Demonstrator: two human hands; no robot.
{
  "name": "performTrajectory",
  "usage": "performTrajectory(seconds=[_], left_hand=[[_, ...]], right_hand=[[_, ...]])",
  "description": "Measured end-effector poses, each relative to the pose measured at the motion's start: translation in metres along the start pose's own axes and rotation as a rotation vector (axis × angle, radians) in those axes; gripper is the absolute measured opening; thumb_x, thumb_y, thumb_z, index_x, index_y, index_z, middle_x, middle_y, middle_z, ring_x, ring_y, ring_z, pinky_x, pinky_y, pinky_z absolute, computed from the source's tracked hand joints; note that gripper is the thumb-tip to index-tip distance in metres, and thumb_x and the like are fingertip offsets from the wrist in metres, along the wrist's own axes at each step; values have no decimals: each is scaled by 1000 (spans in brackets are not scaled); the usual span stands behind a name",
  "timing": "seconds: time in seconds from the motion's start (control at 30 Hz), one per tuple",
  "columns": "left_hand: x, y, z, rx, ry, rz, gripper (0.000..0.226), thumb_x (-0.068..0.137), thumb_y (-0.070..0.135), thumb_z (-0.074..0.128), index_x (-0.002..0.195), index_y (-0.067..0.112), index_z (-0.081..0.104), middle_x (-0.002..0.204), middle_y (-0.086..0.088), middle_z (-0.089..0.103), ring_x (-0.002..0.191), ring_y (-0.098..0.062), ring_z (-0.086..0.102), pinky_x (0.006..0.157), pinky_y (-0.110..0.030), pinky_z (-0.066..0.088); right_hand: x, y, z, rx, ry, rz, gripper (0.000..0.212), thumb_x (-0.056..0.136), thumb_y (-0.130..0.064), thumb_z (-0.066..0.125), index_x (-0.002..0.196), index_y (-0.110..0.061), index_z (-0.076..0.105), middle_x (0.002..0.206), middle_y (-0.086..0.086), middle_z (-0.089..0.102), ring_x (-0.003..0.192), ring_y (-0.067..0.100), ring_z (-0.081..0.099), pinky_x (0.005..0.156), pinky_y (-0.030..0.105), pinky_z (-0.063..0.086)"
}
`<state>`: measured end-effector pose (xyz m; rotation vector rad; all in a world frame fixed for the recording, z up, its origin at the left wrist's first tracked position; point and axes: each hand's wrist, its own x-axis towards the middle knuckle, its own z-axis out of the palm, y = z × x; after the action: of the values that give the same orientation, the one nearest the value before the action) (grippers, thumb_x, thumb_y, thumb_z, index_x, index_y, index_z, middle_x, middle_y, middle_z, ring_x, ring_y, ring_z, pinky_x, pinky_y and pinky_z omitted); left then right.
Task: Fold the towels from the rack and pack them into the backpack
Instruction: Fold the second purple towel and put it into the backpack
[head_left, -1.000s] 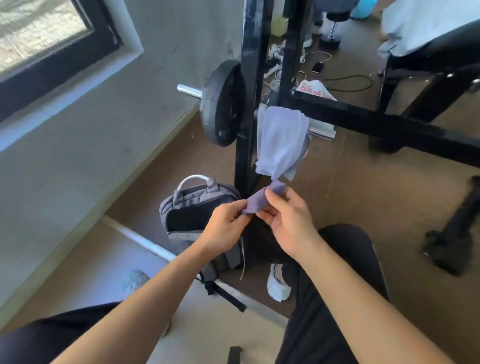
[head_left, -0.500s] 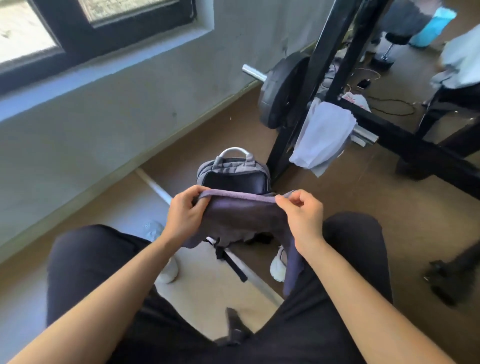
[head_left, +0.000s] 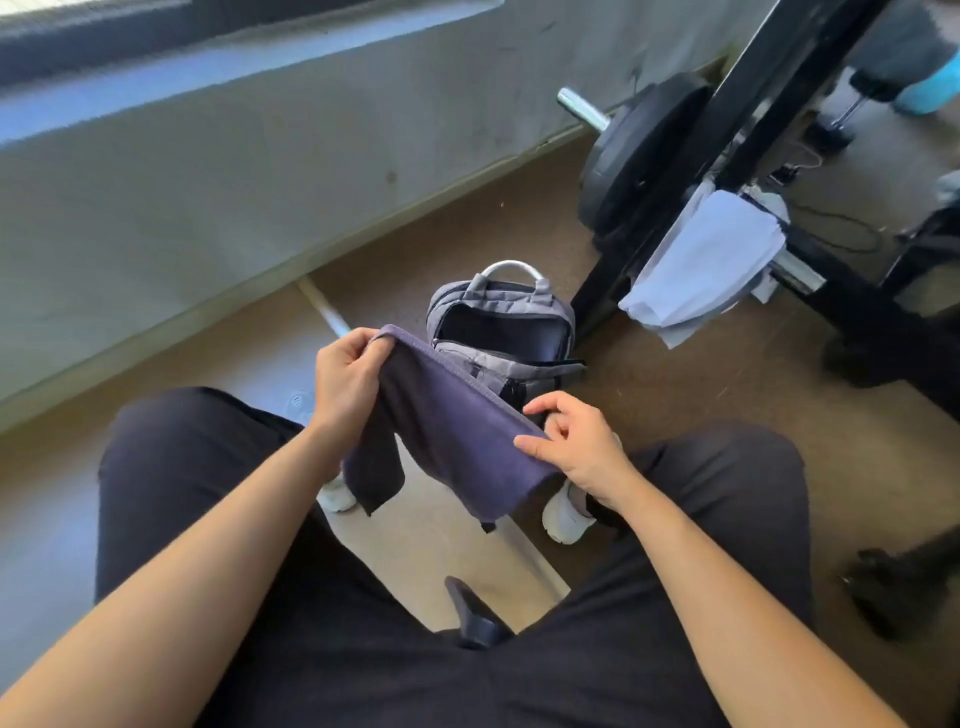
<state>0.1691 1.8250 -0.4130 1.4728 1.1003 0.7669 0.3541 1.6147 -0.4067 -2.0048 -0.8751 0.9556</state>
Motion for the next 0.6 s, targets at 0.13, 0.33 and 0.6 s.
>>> performTrajectory(seconds=[0.13,0.33,0.6], left_hand=[[15,-3,-8,-105,123,-26,27,98,21,61,76,5,64,69,7,50,67,-5,41,66,-27,38],[25,3,-18,-167,338,-64,31,100,23,58,69,22,56,65,13,47,55,6,41,60,-16,37],[39,-12,-33,-291,603,-199,13,95,27,68,96,14,67,82,10,65,70,2,59,75,-14,52]], right_hand=[[7,10,5,-154,-157,43,19,87,-28,77,77,-16,66,63,-3,50,60,10,44,63,32,42],[11,17,-7,-390,-75,100,27,80,-37,76,67,-22,57,81,-4,61,82,20,58,75,39,50],[13,16,-42,-141,540,213,20,91,-7,67,78,-10,51,75,5,54,67,16,51,58,26,40]])
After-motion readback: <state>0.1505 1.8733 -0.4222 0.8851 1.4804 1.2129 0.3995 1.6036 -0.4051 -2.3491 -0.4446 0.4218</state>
